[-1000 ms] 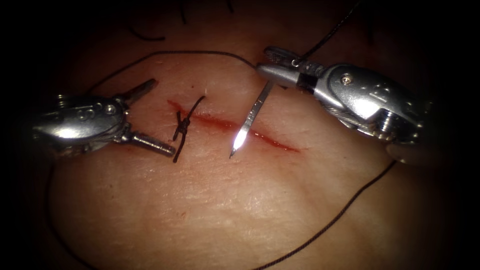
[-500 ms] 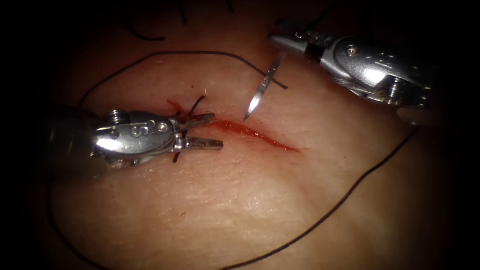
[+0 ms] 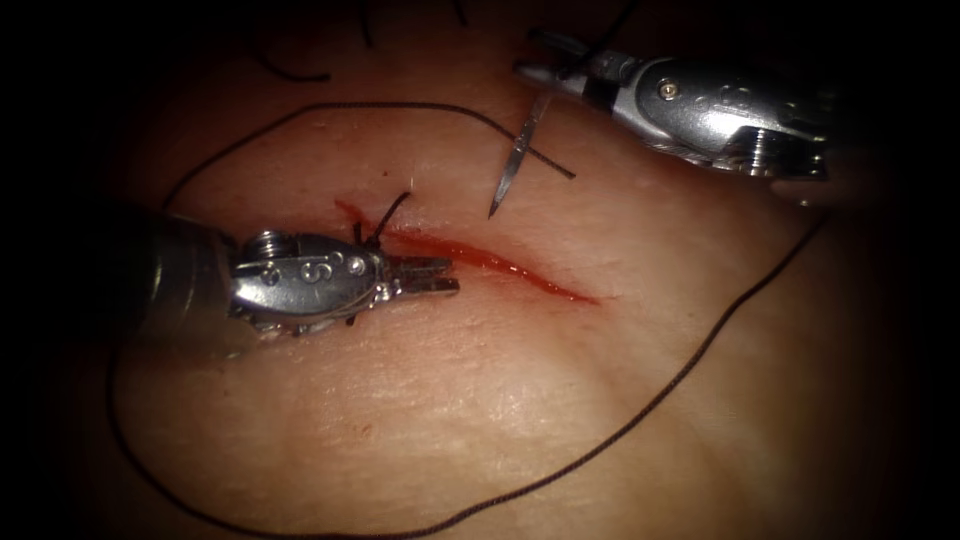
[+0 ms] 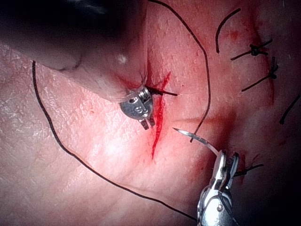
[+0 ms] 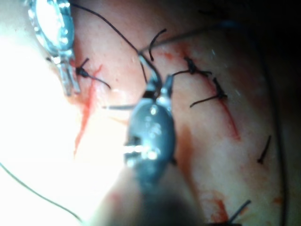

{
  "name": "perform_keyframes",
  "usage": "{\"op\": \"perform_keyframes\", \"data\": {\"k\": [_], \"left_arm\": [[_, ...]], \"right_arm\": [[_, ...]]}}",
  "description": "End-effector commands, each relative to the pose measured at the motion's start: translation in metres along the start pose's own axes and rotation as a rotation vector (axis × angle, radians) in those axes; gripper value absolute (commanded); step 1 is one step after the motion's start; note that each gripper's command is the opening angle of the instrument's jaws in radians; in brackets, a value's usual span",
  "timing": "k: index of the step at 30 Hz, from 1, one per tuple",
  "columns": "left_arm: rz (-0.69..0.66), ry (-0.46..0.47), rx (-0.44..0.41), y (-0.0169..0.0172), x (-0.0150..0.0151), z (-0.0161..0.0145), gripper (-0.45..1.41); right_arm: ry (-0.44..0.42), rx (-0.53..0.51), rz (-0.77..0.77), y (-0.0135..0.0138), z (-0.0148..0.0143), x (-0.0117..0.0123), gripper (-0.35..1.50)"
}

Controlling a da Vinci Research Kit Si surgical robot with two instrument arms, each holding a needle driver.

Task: Wound Closure
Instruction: Push the needle into the skin using the right gripper

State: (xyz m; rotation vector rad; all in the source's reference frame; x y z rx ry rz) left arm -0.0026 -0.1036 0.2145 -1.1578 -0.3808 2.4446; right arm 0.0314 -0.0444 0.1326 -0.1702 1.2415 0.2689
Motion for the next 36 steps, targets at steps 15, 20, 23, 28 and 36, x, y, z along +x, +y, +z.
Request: {"op": "perform_keyframes", "data": {"k": [15,20,23,28,36], "left_arm": [[-0.006,-0.001,-0.012,0.0007,-0.0004,0.0009,0.06],[-0.012,-0.006,-0.017,0.0007,-0.0004,0.0009,0.06],[-0.011,-0.009,-0.018,0.0007,-0.0005,0.0009,0.06],[-0.011,-0.007,-0.02,0.0007,-0.0005,0.001,0.04],[-0.015,-0.008,-0.024,0.0006,-0.0006,0.0012,0.04]], "right_arm": [[-0.026,0.015,-0.109,-0.0004,0.0013,-0.0001,-0.35],[-0.036,0.014,-0.14,-0.0005,0.0018,-0.0002,-0.35],[-0.037,0.01,-0.142,-0.0006,0.0022,-0.0004,-0.35],[-0.038,0.007,-0.145,-0.001,0.0026,-0.0006,-0.35],[-0.039,0.008,-0.155,-0.0013,0.0027,-0.0009,-0.35]]}}
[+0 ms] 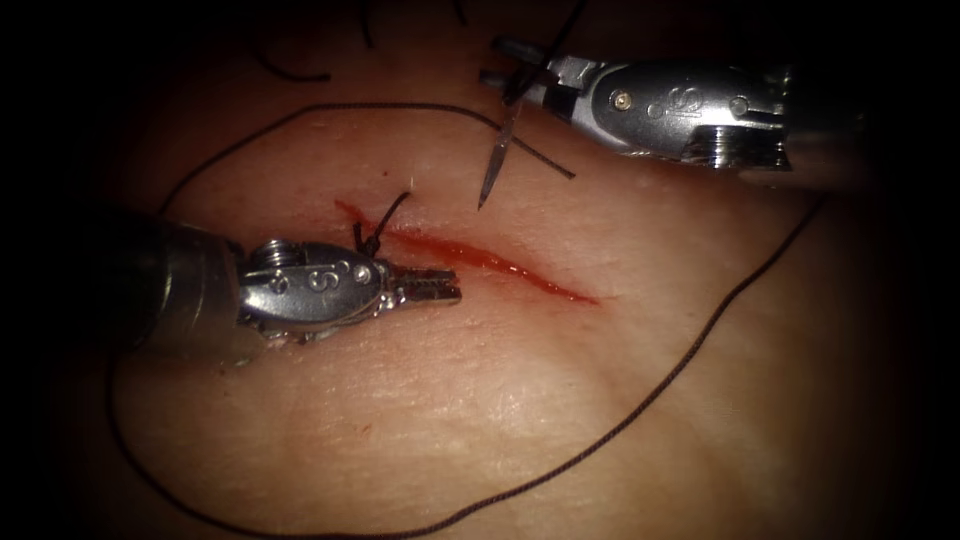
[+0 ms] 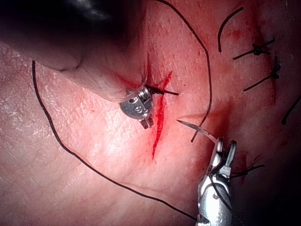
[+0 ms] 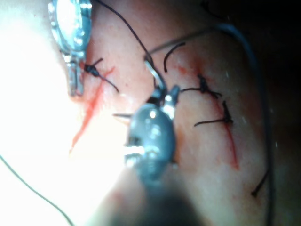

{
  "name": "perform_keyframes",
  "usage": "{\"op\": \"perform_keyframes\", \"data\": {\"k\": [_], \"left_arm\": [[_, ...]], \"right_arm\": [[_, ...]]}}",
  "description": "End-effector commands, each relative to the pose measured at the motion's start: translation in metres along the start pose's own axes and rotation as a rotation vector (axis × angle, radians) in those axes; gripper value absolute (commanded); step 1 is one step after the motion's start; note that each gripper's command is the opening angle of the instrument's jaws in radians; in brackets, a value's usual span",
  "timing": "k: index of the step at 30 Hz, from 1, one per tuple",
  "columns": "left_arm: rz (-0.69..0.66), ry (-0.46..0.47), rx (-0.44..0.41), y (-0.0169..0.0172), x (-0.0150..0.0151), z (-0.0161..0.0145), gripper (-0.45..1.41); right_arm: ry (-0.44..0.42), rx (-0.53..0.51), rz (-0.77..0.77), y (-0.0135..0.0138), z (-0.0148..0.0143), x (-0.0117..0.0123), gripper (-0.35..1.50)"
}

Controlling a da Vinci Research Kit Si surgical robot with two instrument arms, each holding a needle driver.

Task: Wound Closure
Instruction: Push the needle into the skin using the right gripper

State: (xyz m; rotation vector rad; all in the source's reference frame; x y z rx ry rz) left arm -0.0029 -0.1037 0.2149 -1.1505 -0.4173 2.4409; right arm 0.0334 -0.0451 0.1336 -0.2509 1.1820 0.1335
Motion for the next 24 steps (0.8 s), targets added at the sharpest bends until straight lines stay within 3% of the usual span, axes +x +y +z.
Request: {"op": "perform_keyframes", "data": {"k": [1,24], "left_arm": [[-0.002,0.0,-0.002,0.0005,-0.0004,0.0008,0.04],[-0.012,-0.007,-0.008,0.0005,-0.0006,0.0005,0.04]], "right_arm": [[-0.003,-0.001,-0.002,-0.0002,0.0008,-0.0004,-0.35],[-0.028,0.003,-0.056,-0.0015,0.0015,-0.0017,-0.35]]}}
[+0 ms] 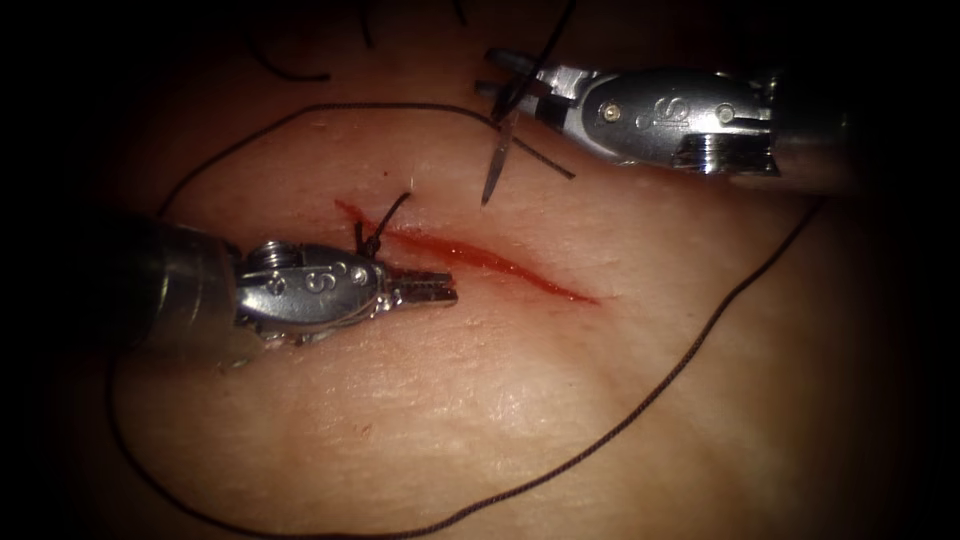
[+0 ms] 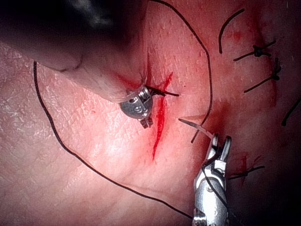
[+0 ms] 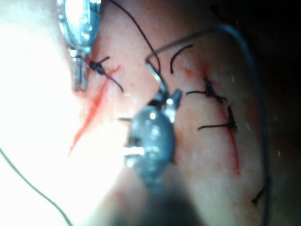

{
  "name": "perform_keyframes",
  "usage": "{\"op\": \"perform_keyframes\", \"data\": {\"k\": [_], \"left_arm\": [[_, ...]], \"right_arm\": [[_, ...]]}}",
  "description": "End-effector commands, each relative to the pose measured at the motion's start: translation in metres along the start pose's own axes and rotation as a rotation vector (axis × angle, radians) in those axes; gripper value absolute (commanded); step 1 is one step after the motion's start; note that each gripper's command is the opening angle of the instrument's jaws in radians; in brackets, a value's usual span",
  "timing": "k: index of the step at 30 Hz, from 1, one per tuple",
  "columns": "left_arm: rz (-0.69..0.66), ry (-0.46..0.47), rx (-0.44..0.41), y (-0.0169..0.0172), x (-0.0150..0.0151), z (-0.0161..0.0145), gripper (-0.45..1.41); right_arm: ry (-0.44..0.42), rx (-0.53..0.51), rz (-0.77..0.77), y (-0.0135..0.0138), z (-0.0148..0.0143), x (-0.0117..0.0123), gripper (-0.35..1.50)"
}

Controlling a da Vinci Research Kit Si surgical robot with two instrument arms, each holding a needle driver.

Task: Wound Closure
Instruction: Push the needle into the skin using the right gripper

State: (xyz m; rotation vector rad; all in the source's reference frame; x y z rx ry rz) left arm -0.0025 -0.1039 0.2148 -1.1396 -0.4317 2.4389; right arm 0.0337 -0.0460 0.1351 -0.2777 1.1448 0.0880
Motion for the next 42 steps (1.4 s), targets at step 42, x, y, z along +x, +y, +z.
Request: {"op": "perform_keyframes", "data": {"k": [42], "left_arm": [[-0.042,-0.015,-0.007,-0.0007,-0.0022,0.0023,-0.03]], "right_arm": [[0.064,0.029,-0.179,-0.0109,0.0002,0.0009,-0.35]]}}
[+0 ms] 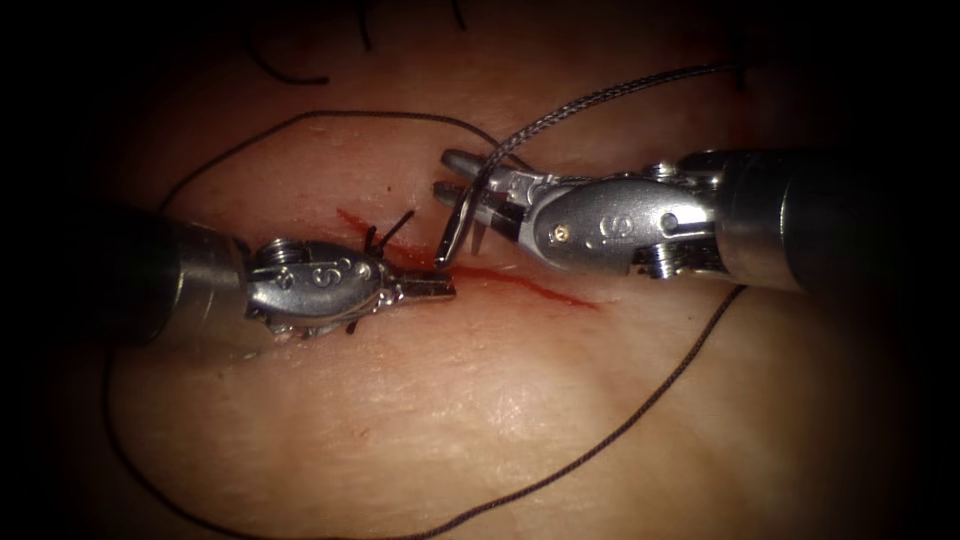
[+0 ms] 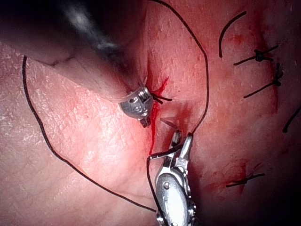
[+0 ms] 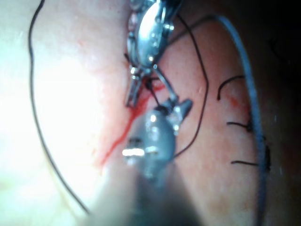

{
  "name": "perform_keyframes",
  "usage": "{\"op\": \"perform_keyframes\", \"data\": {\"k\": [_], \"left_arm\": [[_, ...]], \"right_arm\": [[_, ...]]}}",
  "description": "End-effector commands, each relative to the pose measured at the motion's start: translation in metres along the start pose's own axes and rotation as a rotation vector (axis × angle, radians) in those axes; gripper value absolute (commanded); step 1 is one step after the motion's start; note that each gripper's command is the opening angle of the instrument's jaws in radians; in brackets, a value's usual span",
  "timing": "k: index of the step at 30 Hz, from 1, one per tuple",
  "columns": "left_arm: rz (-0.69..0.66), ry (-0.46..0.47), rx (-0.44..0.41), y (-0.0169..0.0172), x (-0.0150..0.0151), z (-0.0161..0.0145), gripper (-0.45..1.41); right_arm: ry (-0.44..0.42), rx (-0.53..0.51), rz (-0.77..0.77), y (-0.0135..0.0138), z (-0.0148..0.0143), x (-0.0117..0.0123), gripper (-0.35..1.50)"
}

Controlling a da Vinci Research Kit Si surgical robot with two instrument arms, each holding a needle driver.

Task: Wound Closure
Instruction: Push the needle into the skin using the right gripper, then push the needle through the tissue using the right gripper

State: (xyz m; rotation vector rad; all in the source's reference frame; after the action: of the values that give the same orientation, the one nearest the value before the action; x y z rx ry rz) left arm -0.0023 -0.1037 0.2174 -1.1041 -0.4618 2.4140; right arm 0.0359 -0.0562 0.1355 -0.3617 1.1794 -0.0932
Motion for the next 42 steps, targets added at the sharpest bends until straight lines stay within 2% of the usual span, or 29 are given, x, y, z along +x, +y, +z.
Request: {"op": "perform_keyframes", "data": {"k": [1,42], "left_arm": [[-0.001,0.0,-0.002,0.0005,-0.0004,0.0008,-0.03],[-0.036,-0.04,-0.015,-0.0002,-0.0028,0.0023,-0.04]], "right_arm": [[0.0,0.004,-0.002,-0.0008,0.0008,-0.0003,-0.35],[-0.013,0.06,0.03,-0.0044,0.0007,-0.0015,-0.35]]}}
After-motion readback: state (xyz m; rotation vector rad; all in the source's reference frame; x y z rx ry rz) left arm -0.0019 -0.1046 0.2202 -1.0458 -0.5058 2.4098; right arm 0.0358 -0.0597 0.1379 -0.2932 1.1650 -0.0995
